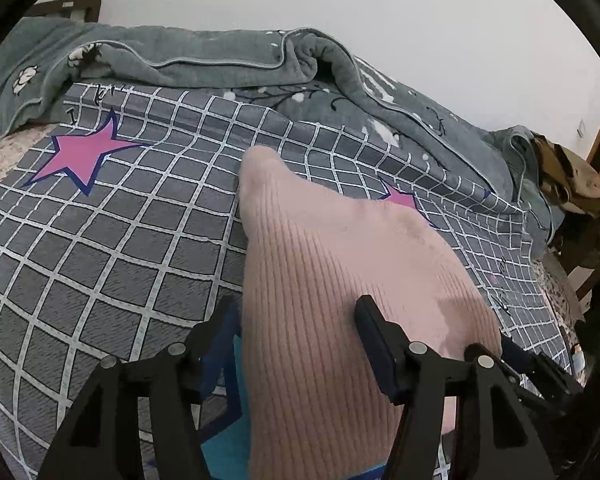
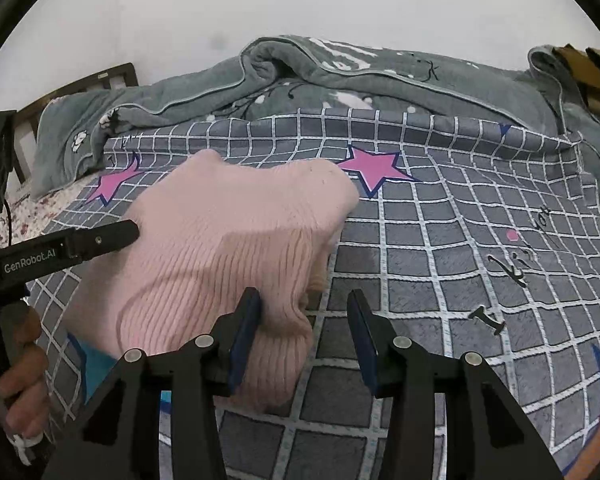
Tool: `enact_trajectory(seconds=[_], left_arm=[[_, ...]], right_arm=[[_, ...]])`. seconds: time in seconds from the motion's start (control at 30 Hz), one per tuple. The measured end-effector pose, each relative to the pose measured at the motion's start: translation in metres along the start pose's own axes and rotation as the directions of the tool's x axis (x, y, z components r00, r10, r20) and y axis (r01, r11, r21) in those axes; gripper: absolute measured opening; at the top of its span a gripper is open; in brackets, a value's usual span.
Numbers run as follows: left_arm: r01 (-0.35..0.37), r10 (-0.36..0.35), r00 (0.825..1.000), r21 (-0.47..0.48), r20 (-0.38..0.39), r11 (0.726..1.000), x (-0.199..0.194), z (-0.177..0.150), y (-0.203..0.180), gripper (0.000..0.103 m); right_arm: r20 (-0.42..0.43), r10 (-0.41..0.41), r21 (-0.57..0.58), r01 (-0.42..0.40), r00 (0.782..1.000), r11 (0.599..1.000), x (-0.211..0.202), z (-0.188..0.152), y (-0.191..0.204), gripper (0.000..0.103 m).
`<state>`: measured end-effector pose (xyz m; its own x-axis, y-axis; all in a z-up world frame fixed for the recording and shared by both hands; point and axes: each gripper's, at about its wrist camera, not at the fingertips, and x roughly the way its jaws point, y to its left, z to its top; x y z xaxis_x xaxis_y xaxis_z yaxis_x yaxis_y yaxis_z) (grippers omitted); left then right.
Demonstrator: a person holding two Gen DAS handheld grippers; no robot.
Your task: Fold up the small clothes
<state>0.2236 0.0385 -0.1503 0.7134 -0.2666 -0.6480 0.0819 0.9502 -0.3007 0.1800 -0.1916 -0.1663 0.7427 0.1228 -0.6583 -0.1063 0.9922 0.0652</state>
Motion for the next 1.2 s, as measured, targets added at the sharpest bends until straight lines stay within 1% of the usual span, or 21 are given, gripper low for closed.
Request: enact_trajectory(seconds=[0.1,0.2,0.3,0.33,0.37,0.4,0.47,0.53,0.6,0.7,0.8,0.87,0.9,0.93,1.0,1.03,1.07,1.13,1.17,1.2], left_arm=[[-0.001,0.001,1.0,0.003,0.002,1.0,-0.003,-0.003,0.001,0.06],[-0.014,0.014,1.0,0.006,0.009,1.0,-0.004,-0.003,-0.001,0.06],[-0.022,0.022,1.0,0.002,0.008,1.0,-0.004,-0.004,-0.003,0.06],[-0.024,0.024,1.0,0.001,0.005,1.0,-0.004,-0.004,-0.004,0.06],[-0.026,0.026,1.0,0.0,0.007,1.0,-0.005,-0.004,-0.005,0.06],[-0.025,0.025,1.0,0.002,0.01,1.0,-0.007,-0.004,-0.006,0.06],[-0.021,0.021,1.0,0.008,0.009,1.0,-0.009,-0.006,-0.008,0.06],[-0.018,0.018,1.0,0.007,0.0,1.0,-0.012,-0.01,-0.01,0.06],[-0.002,0.002,1.0,0.003,-0.012,1.0,-0.015,-0.014,-0.012,0.062],[-0.044,0.045,0.998,0.036,-0.035,0.998,-0.02,-0.024,-0.021,0.063],[-0.046,0.048,0.998,0.037,-0.051,0.998,-0.038,-0.035,-0.023,0.063],[-0.053,0.055,0.997,0.04,-0.044,0.998,-0.057,-0.038,-0.024,0.063],[-0.059,0.06,0.998,0.04,-0.035,0.997,-0.071,-0.037,-0.026,0.063],[-0.06,0.061,0.998,0.038,-0.026,0.997,-0.083,-0.036,-0.027,0.064],[-0.081,0.081,0.997,0.032,0.006,0.996,-0.109,-0.033,-0.032,0.07],[-0.087,0.086,0.996,0.036,0.025,0.996,-0.12,-0.031,-0.035,0.075],[-0.098,0.096,0.994,0.049,0.05,0.994,-0.135,-0.029,-0.04,0.081],[-0.134,0.128,0.988,0.078,0.086,0.988,-0.159,-0.027,-0.049,0.085],[-0.145,0.137,0.986,0.086,0.093,0.986,-0.166,-0.027,-0.053,0.086],[-0.151,0.142,0.985,0.091,0.099,0.984,-0.174,-0.026,-0.056,0.086]], right_arm=[[-0.001,-0.019,-0.007,0.019,1.0,1.0,-0.004,-0.003,-0.004,0.044],[-0.006,-0.004,0.022,0.004,1.0,1.0,-0.007,0.0,-0.008,0.043],[0.031,0.008,0.031,-0.009,0.999,0.999,-0.007,-0.005,-0.011,0.044],[-0.003,-0.011,0.025,0.011,1.0,1.0,-0.002,-0.006,-0.011,0.044],[-0.023,0.007,0.018,-0.006,1.0,1.0,0.0,-0.004,-0.01,0.043],[-0.006,0.019,0.015,-0.019,1.0,1.0,-0.003,-0.003,-0.01,0.043],[0.057,0.009,-0.005,-0.008,0.998,1.0,-0.017,0.001,-0.007,0.043],[0.088,0.019,0.005,-0.02,0.996,1.0,-0.027,0.002,-0.007,0.044],[0.096,0.026,0.032,-0.03,0.995,0.999,-0.036,0.002,-0.007,0.044],[0.072,0.006,0.058,-0.011,0.997,0.998,-0.05,0.006,-0.005,0.044],[0.068,0.004,0.053,-0.008,0.998,0.999,-0.077,0.005,-0.001,0.046],[0.06,-0.015,0.047,0.013,0.998,0.999,-0.095,0.006,-0.001,0.059],[0.048,-0.029,0.054,0.027,0.998,0.998,-0.104,0.006,-0.001,0.06],[0.04,-0.027,0.058,0.024,0.999,0.998,-0.114,0.006,-0.001,0.061],[0.036,-0.035,0.063,0.033,0.999,0.997,-0.131,0.005,-0.002,0.068],[0.037,-0.055,0.062,0.052,0.998,0.997,-0.141,0.005,-0.001,0.079],[0.038,-0.064,0.054,0.062,0.997,0.997,-0.147,0.004,0.0,0.087],[0.052,-0.082,0.023,0.081,0.995,0.996,-0.165,0.003,0.003,0.089],[0.061,-0.096,0.025,0.094,0.994,0.995,-0.173,0.003,0.003,0.093],[0.072,-0.099,0.034,0.097,0.992,0.995,-0.181,0.002,0.002,0.095]])
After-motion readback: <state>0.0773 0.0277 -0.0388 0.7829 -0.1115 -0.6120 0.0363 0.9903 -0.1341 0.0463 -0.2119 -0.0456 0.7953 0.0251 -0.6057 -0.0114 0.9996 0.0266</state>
